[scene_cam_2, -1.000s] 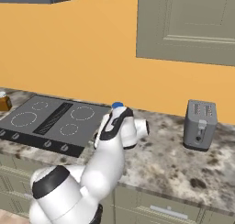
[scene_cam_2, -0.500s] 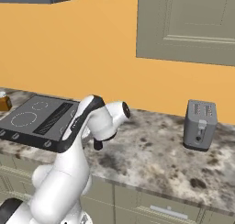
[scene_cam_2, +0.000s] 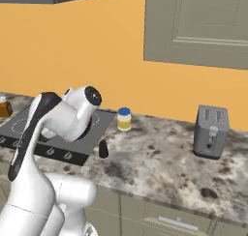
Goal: Collect the turmeric, mayonnaise, and shaker from the cabinet and place them next to the stove.
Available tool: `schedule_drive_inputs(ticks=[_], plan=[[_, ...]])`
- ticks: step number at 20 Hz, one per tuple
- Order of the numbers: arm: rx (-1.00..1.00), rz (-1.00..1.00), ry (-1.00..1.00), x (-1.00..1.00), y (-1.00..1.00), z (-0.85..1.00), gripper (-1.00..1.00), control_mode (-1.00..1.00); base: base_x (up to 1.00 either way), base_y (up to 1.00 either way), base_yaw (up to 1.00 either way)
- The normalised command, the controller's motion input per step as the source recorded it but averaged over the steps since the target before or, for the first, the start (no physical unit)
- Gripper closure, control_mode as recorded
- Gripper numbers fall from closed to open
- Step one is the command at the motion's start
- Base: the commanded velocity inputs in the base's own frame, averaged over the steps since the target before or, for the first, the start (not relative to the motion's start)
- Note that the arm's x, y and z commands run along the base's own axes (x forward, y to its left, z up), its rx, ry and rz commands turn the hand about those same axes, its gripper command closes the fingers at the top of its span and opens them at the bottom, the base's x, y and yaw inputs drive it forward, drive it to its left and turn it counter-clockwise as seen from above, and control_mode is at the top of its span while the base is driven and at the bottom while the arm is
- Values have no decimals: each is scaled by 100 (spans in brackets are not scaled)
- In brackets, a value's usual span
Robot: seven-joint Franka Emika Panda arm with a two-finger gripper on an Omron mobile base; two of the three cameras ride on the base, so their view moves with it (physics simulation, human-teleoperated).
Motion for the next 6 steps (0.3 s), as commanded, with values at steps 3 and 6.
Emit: schedule_drive_inputs(ticks=[3, 6], plan=[[-20, -3, -7, -33, 46, 73, -100, -100, 0, 0, 0], [-20, -3, -5, -26, 47, 59, -100, -100, 0, 0, 0]])
